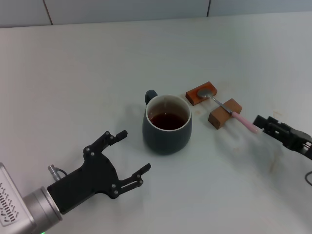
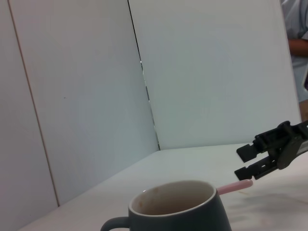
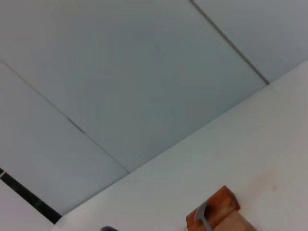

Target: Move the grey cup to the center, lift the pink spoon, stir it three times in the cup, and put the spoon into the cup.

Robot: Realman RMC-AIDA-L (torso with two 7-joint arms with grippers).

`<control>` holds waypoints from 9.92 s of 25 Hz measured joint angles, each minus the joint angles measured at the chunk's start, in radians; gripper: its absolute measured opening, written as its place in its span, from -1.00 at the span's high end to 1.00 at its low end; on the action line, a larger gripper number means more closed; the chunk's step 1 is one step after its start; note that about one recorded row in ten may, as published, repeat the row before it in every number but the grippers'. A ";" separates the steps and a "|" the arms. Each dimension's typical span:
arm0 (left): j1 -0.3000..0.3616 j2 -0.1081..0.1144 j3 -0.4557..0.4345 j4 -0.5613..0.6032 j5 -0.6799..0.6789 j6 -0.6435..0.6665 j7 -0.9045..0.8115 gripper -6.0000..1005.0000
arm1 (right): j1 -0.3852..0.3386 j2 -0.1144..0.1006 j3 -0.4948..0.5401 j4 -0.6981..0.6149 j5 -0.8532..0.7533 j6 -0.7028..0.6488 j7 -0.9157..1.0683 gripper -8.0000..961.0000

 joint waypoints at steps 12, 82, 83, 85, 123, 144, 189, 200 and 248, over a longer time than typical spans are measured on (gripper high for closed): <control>-0.004 0.000 0.000 0.000 0.000 -0.001 -0.001 -0.72 | 0.015 0.024 -0.031 -0.047 -0.011 0.096 0.011 -0.51; -0.008 -0.003 -0.011 0.000 -0.005 -0.026 0.007 -0.72 | 0.190 0.030 0.683 -1.722 -1.484 -0.303 1.179 0.72; -0.009 -0.003 -0.011 0.000 -0.005 -0.031 0.007 -0.72 | 0.238 0.023 0.685 -1.764 -1.525 -0.359 1.243 0.72; -0.011 -0.003 -0.011 0.000 -0.005 -0.037 0.007 -0.72 | 0.266 0.018 0.687 -1.779 -1.542 -0.389 1.277 0.72; -0.019 -0.003 -0.014 -0.004 -0.008 -0.052 0.001 -0.72 | 0.581 0.051 0.487 -1.711 -1.831 -0.665 1.522 0.72; -0.021 -0.005 -0.014 -0.011 -0.004 -0.048 0.005 -0.72 | 0.650 0.092 0.394 -1.375 -1.936 -0.504 1.426 0.73; 0.000 -0.005 -0.014 -0.012 -0.001 -0.022 0.009 -0.72 | 0.771 0.116 0.399 -1.193 -1.975 -0.439 1.369 0.65; 0.000 -0.005 -0.014 -0.012 -0.002 -0.022 0.009 -0.72 | 0.779 0.107 0.407 -1.156 -2.082 -0.375 1.364 0.62; 0.011 -0.008 -0.054 -0.010 0.002 -0.056 -0.001 -0.72 | -0.163 0.116 0.537 -0.402 -0.770 -0.077 -0.563 -0.57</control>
